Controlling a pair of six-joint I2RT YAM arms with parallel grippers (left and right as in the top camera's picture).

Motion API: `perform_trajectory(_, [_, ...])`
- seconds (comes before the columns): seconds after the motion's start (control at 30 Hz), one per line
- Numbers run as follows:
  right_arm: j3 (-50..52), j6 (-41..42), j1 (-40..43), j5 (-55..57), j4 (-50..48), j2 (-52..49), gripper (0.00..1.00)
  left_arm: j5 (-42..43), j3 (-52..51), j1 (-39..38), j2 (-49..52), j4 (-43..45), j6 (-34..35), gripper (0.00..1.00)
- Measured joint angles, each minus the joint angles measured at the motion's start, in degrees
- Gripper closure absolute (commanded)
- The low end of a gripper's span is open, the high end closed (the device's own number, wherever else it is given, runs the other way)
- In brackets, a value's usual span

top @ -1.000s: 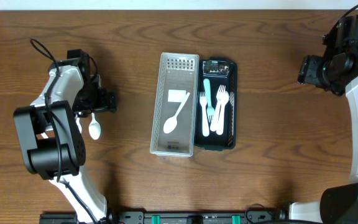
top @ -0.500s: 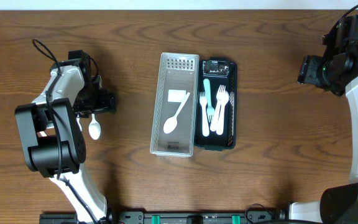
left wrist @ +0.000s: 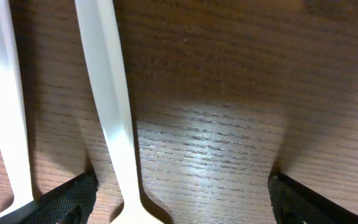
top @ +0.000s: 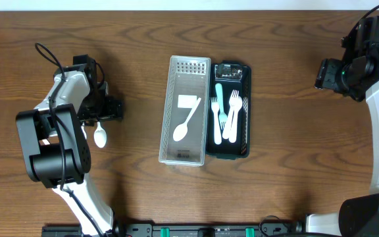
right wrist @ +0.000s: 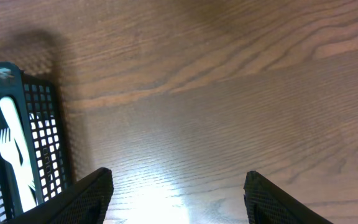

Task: Pack container
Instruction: 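Move left gripper back to the spoons and grasp another white spoon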

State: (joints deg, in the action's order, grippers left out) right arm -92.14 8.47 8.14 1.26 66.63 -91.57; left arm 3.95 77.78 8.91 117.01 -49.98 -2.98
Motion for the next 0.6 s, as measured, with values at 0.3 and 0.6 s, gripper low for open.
perform_trajectory(0.3, [0.0,0.0,0.0,0.0,0.0,0.0,0.29,0.2,-0.1,0.0,0.0,-0.6,0.0,0.55])
perform_trajectory(0.6, [0.0,0.0,0.0,0.0,0.0,0.0,0.29,0.2,-0.1,0.0,0.0,-0.7,-0.2,0.81])
